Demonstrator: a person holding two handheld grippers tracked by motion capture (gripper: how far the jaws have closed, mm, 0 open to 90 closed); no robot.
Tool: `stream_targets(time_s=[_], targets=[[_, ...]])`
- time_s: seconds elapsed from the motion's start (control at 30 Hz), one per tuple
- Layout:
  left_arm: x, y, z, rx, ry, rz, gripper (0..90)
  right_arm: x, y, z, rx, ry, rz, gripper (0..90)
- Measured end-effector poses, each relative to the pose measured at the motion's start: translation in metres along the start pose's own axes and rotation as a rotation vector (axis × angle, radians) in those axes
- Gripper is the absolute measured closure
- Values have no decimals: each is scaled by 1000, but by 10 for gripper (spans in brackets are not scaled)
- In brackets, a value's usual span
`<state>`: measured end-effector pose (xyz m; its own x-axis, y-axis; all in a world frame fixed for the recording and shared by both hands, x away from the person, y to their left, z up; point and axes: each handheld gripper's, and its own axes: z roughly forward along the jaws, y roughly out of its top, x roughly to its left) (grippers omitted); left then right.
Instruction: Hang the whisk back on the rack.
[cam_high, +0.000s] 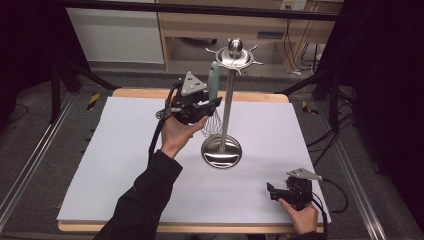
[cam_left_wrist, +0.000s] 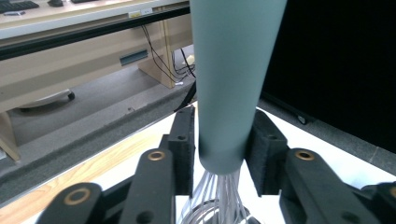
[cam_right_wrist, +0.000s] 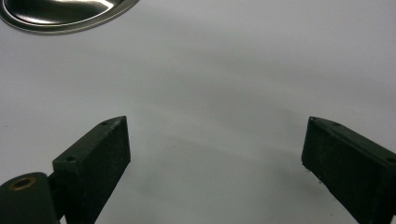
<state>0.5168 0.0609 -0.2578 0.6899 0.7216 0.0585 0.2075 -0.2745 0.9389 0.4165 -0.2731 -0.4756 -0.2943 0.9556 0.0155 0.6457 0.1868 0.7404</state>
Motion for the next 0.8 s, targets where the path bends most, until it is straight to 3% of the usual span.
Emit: stream_targets(time_s=[0.43, 0.8], targets=[[0, -6, -10, -6, -3, 7, 518, 0, 0, 0, 2, -1, 4, 83], [3, -25, -19, 4, -33, -1, 422, -1, -2, -1, 2, 2, 7, 81]])
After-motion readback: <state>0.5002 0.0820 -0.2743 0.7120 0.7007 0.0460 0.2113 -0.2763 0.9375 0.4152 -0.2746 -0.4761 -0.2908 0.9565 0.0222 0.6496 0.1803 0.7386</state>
